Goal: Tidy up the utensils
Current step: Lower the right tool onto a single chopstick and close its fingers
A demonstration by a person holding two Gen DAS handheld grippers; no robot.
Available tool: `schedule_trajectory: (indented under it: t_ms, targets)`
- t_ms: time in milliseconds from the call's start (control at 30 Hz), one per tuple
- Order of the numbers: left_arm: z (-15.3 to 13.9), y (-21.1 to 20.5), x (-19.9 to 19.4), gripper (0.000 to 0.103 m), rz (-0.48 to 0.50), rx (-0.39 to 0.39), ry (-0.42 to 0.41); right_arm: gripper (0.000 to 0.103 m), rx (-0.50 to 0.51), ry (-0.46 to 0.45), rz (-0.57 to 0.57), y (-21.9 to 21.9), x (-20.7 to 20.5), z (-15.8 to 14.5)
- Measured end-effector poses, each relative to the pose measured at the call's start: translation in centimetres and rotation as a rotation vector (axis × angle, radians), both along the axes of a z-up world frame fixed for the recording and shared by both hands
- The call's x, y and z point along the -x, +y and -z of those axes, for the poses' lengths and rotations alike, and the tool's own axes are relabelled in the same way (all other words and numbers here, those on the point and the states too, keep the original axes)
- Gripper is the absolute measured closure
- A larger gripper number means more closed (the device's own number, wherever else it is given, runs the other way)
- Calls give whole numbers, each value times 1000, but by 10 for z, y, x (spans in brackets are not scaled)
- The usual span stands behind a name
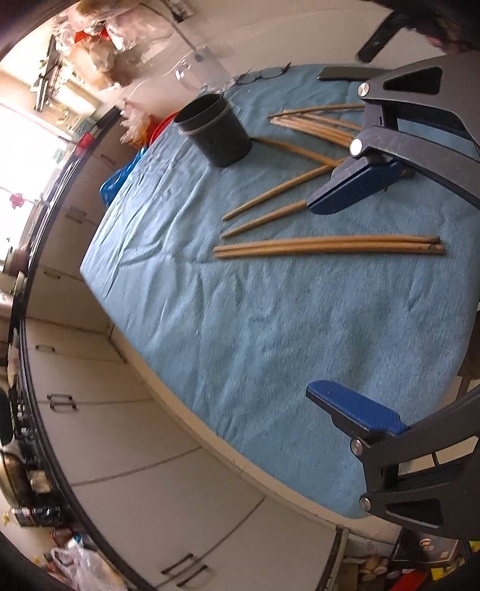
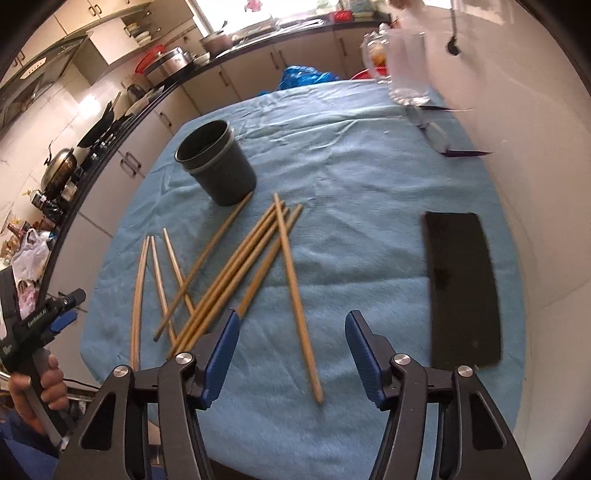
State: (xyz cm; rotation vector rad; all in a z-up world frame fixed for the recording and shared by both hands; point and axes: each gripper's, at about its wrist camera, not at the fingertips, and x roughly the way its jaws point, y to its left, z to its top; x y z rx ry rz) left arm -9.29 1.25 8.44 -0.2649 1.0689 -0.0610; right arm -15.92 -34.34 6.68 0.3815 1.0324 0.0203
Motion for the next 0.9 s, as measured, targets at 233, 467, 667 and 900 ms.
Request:
schedule_trajectory:
  t_ms: [233,467,667,900]
  targets:
    - [-9,-14,0,23,89,25,-27,61,-31,77,-43,6,-54,28]
    - [-9,-26,-3,35,171,41,-24,68,-34,145,-57,4,-88,50]
    - [-18,-46,-14,36,263,46,-41,76,-9,183,-99,12,-110,60]
    - [-24,-95,-39,36,424,35,-23,86,7,222,-109,15,-129,71]
